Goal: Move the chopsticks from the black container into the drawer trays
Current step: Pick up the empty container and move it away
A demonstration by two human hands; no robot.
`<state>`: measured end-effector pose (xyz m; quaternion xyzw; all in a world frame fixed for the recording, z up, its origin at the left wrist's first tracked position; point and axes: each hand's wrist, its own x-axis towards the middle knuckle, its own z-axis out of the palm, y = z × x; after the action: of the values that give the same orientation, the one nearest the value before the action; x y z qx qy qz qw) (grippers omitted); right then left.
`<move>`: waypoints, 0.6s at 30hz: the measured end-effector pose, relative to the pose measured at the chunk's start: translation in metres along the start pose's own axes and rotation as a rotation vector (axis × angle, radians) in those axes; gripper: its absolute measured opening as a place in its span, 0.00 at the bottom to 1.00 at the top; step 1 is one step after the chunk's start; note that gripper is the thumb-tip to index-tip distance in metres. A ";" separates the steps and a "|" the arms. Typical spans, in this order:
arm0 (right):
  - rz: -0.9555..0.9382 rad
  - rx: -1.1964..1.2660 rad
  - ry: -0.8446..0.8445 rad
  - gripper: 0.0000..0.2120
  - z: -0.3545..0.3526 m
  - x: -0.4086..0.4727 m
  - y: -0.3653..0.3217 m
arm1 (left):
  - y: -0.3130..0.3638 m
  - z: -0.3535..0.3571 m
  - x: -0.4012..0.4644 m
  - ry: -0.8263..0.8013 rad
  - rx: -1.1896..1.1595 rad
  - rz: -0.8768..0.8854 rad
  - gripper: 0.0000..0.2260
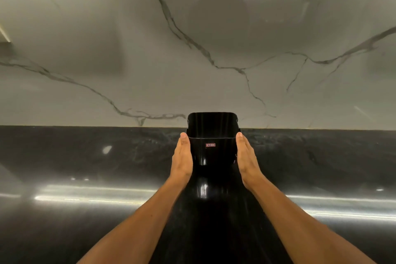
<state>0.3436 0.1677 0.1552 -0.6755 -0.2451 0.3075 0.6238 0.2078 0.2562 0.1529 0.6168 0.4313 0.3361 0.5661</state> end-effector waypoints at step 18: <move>0.101 0.012 0.042 0.30 0.032 0.089 0.013 | -0.016 0.006 0.094 -0.070 -0.037 -0.002 0.42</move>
<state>0.3809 0.2522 0.1318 -0.6894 -0.1957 0.3259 0.6166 0.2482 0.3398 0.1291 0.6173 0.4055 0.3216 0.5925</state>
